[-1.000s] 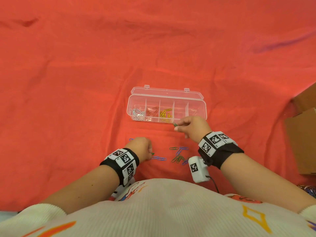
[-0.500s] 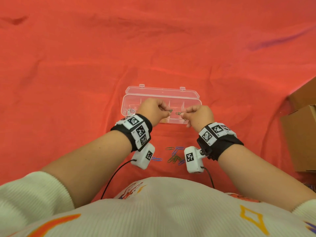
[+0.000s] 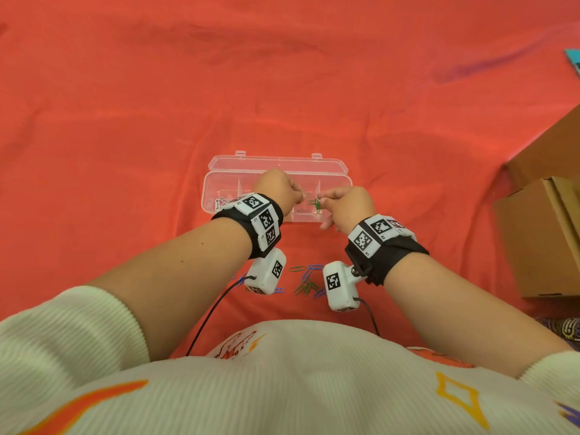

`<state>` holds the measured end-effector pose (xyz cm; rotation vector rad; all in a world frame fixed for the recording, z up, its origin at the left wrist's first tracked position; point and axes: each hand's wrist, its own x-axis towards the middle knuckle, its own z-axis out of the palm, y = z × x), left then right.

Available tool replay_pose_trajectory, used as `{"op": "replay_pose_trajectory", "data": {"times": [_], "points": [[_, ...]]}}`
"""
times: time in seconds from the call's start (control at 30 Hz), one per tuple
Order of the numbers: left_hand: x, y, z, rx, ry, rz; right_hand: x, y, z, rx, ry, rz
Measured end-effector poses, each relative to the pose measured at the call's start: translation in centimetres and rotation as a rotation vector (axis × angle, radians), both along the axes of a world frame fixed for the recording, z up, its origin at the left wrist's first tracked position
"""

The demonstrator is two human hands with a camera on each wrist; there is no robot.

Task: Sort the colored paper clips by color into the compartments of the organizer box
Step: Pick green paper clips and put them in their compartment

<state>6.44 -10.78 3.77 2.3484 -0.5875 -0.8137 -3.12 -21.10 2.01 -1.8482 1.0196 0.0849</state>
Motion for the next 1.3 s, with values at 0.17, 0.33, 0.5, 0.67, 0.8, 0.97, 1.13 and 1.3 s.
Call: {"op": "replay_pose_trajectory", "data": {"times": [0.17,0.33,0.5,0.67,0.8,0.97,1.13,1.3], "points": [[-0.2,0.5,0.3,0.017,-0.022,-0.038,-0.3,0.2,-0.4,0.056,-0.039,0.019],[-0.4,2.2,0.0,-0.098,-0.042,-0.036,-1.1,0.5,-0.5,-0.045,-0.140,0.026],[-1.3,6.0,-0.8,-0.130,-0.097,-0.137,-2.5,1.3,-0.7,-0.076,-0.153,0.157],[-3.1,10.7,-3.0,0.013,-0.051,-0.204,-3.8,3.0,-2.8,-0.083,0.056,0.465],[-4.0,13.3,-4.6,0.159,-0.004,-0.164,-4.3,4.7,-4.3,-0.179,0.187,0.570],[-5.5,14.5,-6.0,0.208,0.008,-0.169,-4.8,6.2,-5.6,-0.255,0.247,0.578],[-6.7,14.5,-6.8,0.217,-0.060,-0.151,-5.5,6.6,-5.2,-0.302,0.242,0.585],[-6.8,14.5,-6.4,0.228,-0.047,-0.167,-6.1,6.7,-4.9,-0.315,0.216,0.636]]}}
